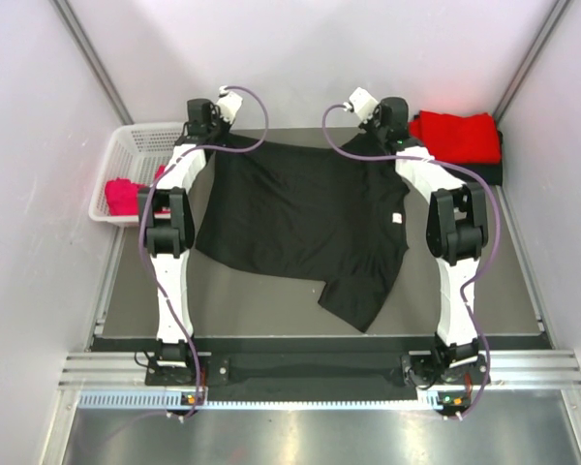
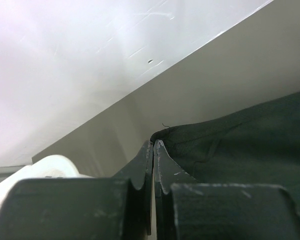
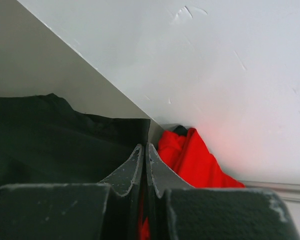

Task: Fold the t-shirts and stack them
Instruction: Flatten the tshirt out, then fold the tshirt

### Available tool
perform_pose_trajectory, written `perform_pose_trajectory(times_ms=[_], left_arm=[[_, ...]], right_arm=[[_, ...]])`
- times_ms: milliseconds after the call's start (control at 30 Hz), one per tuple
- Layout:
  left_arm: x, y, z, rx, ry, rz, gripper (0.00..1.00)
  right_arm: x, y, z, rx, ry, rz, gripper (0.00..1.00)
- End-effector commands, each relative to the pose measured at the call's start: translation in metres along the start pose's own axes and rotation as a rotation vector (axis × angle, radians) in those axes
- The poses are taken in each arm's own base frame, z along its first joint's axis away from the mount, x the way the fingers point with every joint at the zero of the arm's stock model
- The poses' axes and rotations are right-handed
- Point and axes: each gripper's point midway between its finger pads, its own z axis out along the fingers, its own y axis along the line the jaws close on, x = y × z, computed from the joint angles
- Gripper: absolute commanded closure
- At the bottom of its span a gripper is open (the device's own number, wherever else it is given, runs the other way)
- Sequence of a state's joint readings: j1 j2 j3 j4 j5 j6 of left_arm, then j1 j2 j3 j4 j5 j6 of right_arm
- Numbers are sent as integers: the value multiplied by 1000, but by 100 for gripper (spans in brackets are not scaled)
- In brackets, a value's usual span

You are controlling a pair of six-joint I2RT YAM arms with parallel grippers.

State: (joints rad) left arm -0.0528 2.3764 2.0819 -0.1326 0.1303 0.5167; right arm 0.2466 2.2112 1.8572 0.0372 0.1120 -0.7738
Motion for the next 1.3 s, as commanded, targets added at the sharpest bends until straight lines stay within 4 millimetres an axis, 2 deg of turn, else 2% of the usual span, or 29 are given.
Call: perform_pose_trajectory(times_ms=[0, 100, 200, 333, 433, 500, 567, 733, 1000, 1133, 1200, 1267], left_arm=[[-21, 31, -4, -68, -74, -13, 100], [-18, 31, -2, -64, -73, -17, 100], [-25, 29, -5, -43, -92, -36, 100], [-37, 18, -13, 25, -117, -58, 100], [-42, 6, -18, 81, -124, -76, 100], [-43, 6, -20, 79, -125, -85, 100], [-38, 4, -20, 81, -111, -88, 100], [-30, 0, -25, 95, -93, -76, 100], [-24, 13, -33, 62, -84, -98, 100], [-32, 14, -39, 62, -99, -116, 100], [-30, 28, -45, 47, -102, -141, 100], [-30, 27, -47, 58, -100, -147, 100]], right_arm=[[-4, -15, -4, 51, -3, 14, 100], [-1, -15, -3, 54, 3, 9, 100], [-5, -21, -8, 63, -1, 15, 100], [-21, -33, -25, 62, -28, 31, 100], [-24, -32, -35, 51, -26, 24, 100], [-25, -34, -41, 51, -24, 24, 100], [-21, -30, -43, 41, -12, 23, 100], [-27, -32, -54, 45, -22, 24, 100], [-16, -23, -82, 5, 20, 29, 100], [-5, -11, -89, -20, 45, 33, 100], [-1, -8, -90, -26, 56, 35, 100], [2, -6, -91, -28, 63, 37, 100]])
